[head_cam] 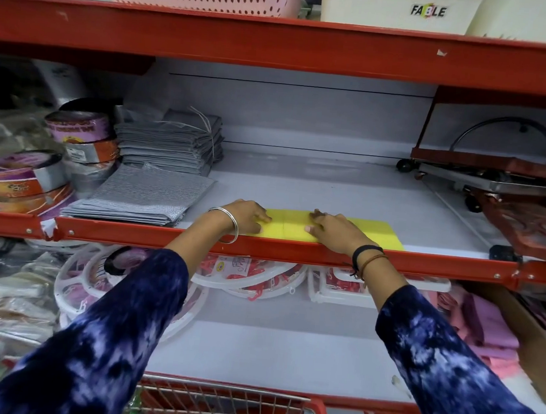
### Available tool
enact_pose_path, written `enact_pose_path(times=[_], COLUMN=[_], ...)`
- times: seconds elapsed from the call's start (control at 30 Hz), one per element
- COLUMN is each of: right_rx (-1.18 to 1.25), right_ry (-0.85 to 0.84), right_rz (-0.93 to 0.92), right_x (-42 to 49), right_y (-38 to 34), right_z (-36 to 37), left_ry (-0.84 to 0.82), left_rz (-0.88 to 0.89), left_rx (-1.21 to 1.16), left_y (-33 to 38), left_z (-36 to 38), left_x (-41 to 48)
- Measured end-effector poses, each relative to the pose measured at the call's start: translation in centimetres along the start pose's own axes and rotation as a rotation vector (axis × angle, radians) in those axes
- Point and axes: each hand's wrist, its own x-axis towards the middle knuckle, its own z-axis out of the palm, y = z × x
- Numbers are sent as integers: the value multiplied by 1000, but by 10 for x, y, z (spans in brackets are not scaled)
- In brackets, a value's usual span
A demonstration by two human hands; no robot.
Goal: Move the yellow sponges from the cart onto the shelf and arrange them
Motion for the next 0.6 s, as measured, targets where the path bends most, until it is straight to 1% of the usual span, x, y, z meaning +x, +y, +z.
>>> enact_pose_path(times=[0.17, 0.47, 0.53, 0.6], right_rx=[-13, 60, 79, 102], right_ry=[7, 63, 54, 68], right_rz=[22, 62, 60, 46], right_x=[-3, -19, -22, -28], right_y=[-2, -9, -9, -7], right_z=[2, -3, -5, -8], left_ry=[-18, -58, -47, 8], left_rz=[-21, -98, -112, -107], left_rx=[37, 60, 40, -6], left_y=[8, 23, 24, 25], left_z=[-3, -5, -4, -4], left_x=[-3, -14, -16, -21])
